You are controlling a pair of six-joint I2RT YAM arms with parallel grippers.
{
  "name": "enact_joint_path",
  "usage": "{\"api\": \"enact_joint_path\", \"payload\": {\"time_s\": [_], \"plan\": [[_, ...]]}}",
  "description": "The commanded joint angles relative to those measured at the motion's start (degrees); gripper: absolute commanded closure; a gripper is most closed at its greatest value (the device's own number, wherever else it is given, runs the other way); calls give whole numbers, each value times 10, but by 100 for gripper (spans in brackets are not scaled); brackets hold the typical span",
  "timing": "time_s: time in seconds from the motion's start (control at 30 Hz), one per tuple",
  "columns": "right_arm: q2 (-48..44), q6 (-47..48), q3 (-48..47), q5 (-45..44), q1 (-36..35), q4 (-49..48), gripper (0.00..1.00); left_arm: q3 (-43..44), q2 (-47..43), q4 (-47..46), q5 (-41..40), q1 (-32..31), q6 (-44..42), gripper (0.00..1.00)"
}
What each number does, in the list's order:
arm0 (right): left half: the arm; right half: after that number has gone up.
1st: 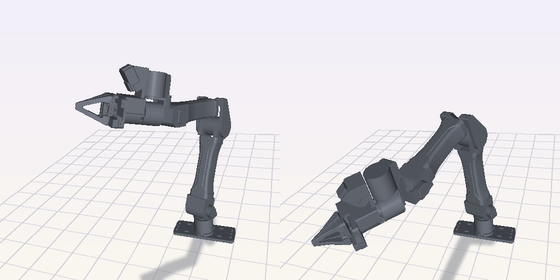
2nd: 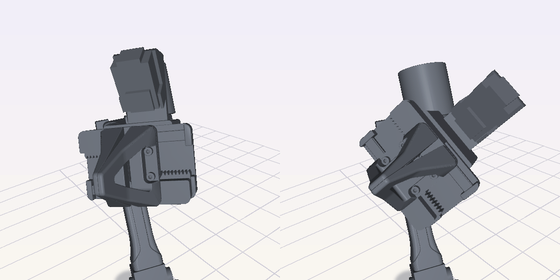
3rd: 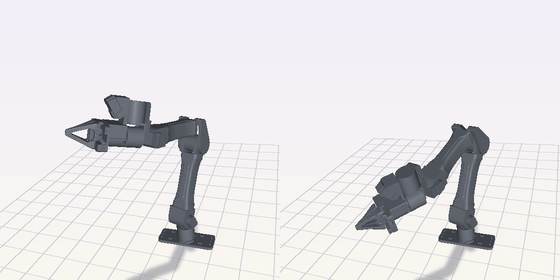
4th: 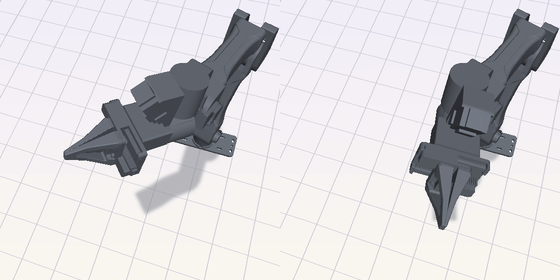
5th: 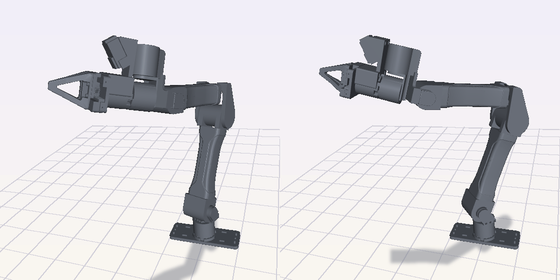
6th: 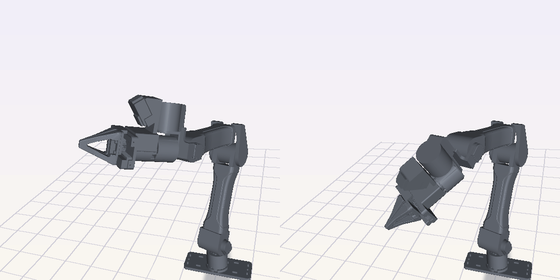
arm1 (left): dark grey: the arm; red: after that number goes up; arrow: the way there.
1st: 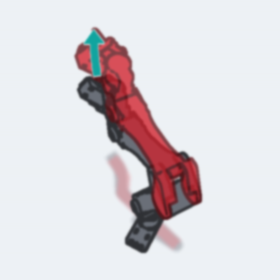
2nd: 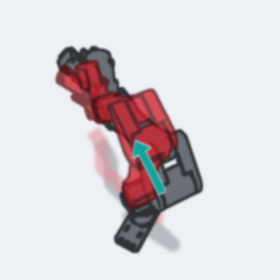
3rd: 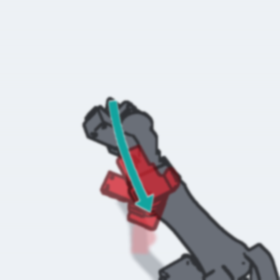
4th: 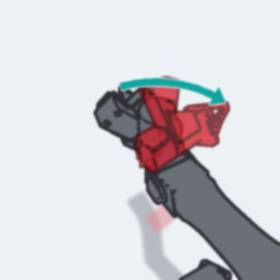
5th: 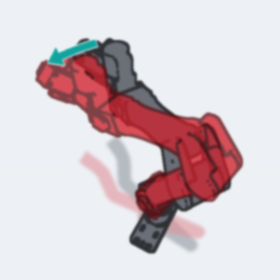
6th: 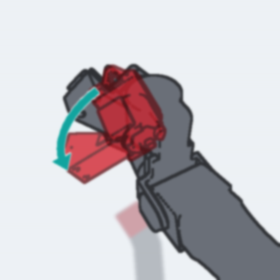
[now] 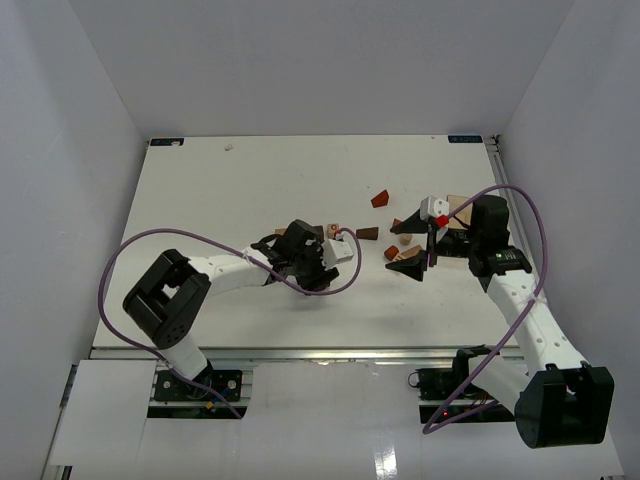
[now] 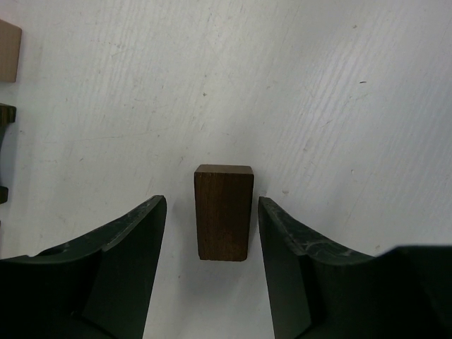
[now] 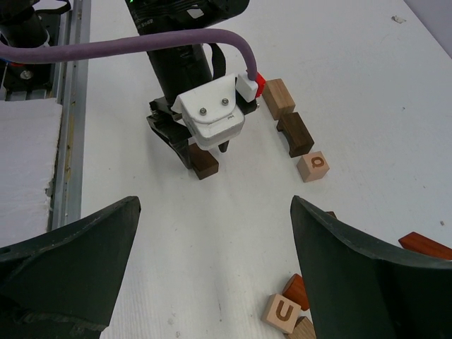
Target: Build the wood block tower
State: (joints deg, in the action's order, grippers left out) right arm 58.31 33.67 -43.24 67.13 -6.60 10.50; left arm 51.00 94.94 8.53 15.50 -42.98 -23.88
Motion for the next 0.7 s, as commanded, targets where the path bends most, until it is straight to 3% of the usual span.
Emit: {"api": "enact_joint_path", "payload": {"time_s": [0.0, 0.17, 0.5, 0.67], "plan": [[-12, 3, 3, 19, 6, -6, 6, -3, -18, -8, -5, -3, 7, 36], [-11, 3, 3, 21, 7, -6, 7, -1, -14, -6, -8, -3, 7, 40], [-14, 1, 2, 26, 11, -6, 7, 4, -14, 10, 15, -1, -9, 66], [-21, -1, 2, 31, 15, -6, 7, 31, -22, 50, 34, 11, -27, 72]]}}
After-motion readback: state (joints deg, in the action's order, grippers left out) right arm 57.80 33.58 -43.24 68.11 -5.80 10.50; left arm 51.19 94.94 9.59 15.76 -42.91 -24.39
